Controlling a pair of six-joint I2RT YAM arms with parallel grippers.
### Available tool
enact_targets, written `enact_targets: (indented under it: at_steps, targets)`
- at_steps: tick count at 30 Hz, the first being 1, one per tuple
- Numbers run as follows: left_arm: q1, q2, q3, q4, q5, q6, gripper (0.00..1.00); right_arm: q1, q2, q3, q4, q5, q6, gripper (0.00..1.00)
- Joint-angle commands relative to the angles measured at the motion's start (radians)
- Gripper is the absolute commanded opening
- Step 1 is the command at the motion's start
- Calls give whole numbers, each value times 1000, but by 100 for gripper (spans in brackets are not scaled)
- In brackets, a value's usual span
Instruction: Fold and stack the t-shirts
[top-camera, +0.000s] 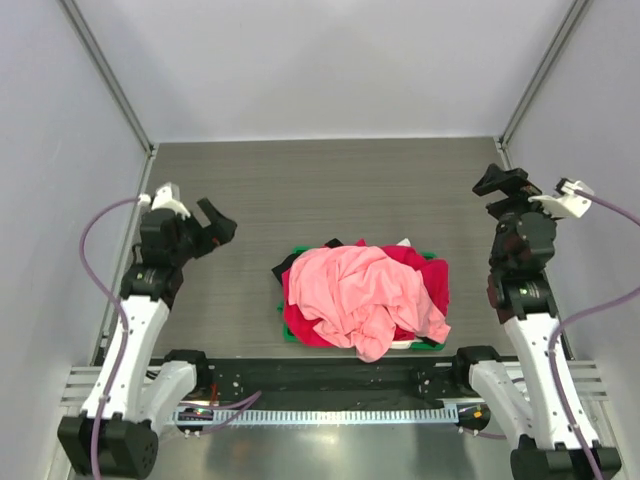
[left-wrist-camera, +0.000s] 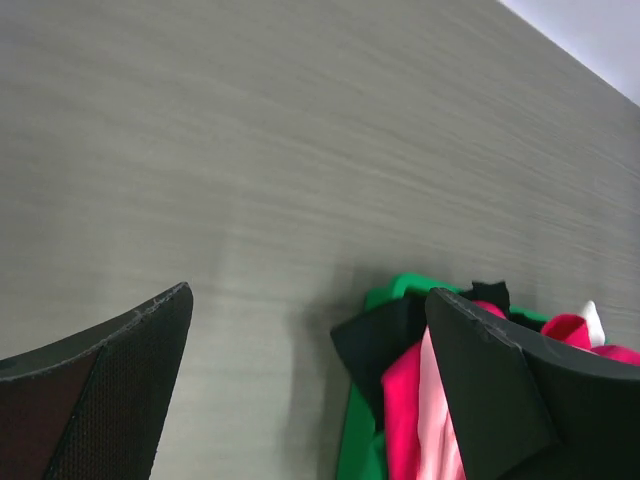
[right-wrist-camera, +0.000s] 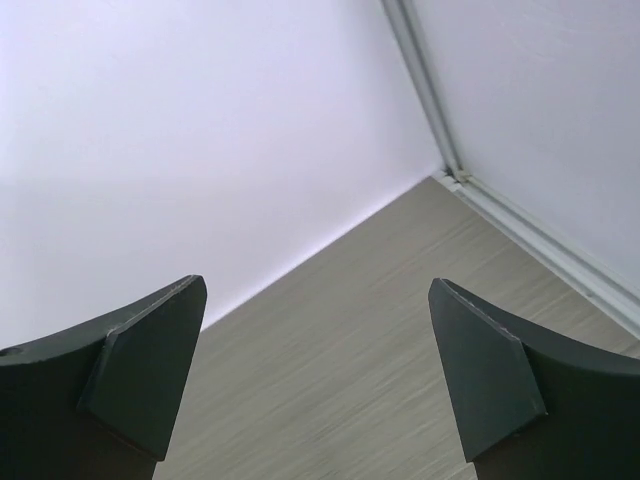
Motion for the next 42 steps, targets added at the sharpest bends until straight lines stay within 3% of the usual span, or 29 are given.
enact_targets:
  at_steps: [1, 3, 5, 6, 7, 9, 11, 12, 13, 14, 16, 20, 26, 29, 32, 35, 37, 38, 41, 42]
  targets:
    - [1, -142, -9, -119, -56, -67, 100, 0, -12, 156, -387, -118, 98, 100]
    - [0, -200, -18, -178, -109, -115, 100, 0, -7, 222, -450, -184, 72, 100]
    - [1, -248, -61, -166, -10, -128, 100, 0, 17, 302, -534, -291, 82, 100]
    - [0, -256, -97, -117, 115, -103, 100, 1, 31, 348, -589, -346, 113, 100]
    - [0, -263, -108, -108, 144, -104, 100, 3, 88, 374, -626, -500, 131, 100]
    - [0, -259, -118, -117, 147, -114, 100, 64, 160, 464, -768, -580, 162, 100]
    - [-4, -235, -95, -175, 138, -77, 100, 206, 228, 506, -836, -481, 152, 100]
    - [-7, -192, -81, -198, 129, -66, 100, 394, 238, 517, -850, -381, 147, 100]
    - [-10, -172, -54, -236, 124, -49, 100, 502, 254, 541, -882, -312, 144, 100]
    - [-16, -144, -44, -250, 114, -29, 100, 580, 305, 554, -904, -187, 152, 100]
    - [-40, -92, -41, -261, 95, -31, 100, 738, 376, 593, -987, -111, 194, 100]
    - [-108, -38, -43, -266, 37, -45, 96, 892, 499, 592, -1021, -32, 240, 100]
    - [-143, -24, -44, -269, 11, -48, 96, 941, 539, 554, -1002, -34, 270, 92]
    - [-154, -10, -47, -267, 6, -55, 96, 957, 577, 541, -1010, -37, 267, 80]
    - [-180, 9, -50, -263, -9, -65, 95, 957, 625, 538, -1013, -40, 245, 52]
    - [-214, 25, -55, -261, -34, -69, 94, 957, 672, 564, -1021, -35, 208, 40]
    - [-227, 36, -56, -259, -44, -72, 94, 957, 689, 590, -1028, -31, 184, 24]
    - [-240, 37, -56, -259, -54, -74, 93, 957, 700, 601, -1028, -23, 175, 6]
    - [-247, 39, -58, -259, -60, -74, 92, 957, 706, 710, -1071, 64, 139, 1]
    - [-247, 37, -58, -258, -60, -74, 91, 954, 706, 819, -1108, 96, 123, 1]
